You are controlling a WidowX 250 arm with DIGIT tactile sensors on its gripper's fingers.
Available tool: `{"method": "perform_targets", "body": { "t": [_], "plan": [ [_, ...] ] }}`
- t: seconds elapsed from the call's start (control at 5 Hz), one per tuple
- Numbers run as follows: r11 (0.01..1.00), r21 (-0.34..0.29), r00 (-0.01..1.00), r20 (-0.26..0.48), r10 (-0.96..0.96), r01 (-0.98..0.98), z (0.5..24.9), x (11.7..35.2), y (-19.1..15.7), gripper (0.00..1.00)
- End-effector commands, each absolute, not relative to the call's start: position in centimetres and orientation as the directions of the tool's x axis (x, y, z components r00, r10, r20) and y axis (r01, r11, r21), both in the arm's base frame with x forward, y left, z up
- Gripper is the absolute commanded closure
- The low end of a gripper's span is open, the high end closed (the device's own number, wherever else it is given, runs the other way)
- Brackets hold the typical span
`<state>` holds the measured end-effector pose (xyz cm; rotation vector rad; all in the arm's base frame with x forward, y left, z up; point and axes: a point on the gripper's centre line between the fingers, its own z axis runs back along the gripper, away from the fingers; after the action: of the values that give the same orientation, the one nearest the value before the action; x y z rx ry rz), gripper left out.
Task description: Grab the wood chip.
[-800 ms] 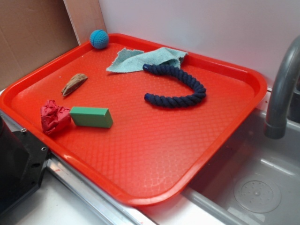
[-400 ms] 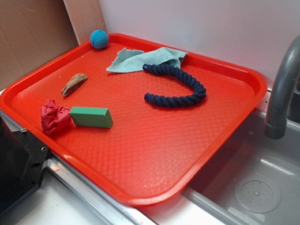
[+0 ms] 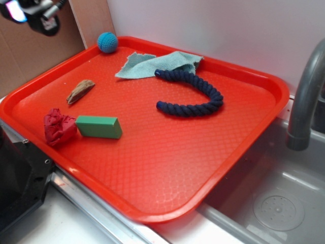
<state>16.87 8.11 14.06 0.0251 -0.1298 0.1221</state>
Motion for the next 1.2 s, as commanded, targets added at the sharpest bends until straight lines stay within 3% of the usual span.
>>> {"method": "perform_targets", "body": {
  "t": [0.0, 0.4, 0.8, 1.0],
  "plan": [
    [0.962, 0.053, 0.961, 0.09, 0.263, -0.268, 10.3, 17.4, 13.3, 0.0],
    [0.962, 0.053, 0.961, 0.09, 0.263, -0.268, 10.3, 17.4, 13.3, 0.0],
    [0.955, 0.097, 0.96, 0.041, 0.278, -0.281, 2.0, 19.8, 9.3, 0.0],
    [0.963, 0.074, 0.965, 0.003, 0.261, -0.26, 0.5, 20.1, 9.5, 0.0]
  ]
}}
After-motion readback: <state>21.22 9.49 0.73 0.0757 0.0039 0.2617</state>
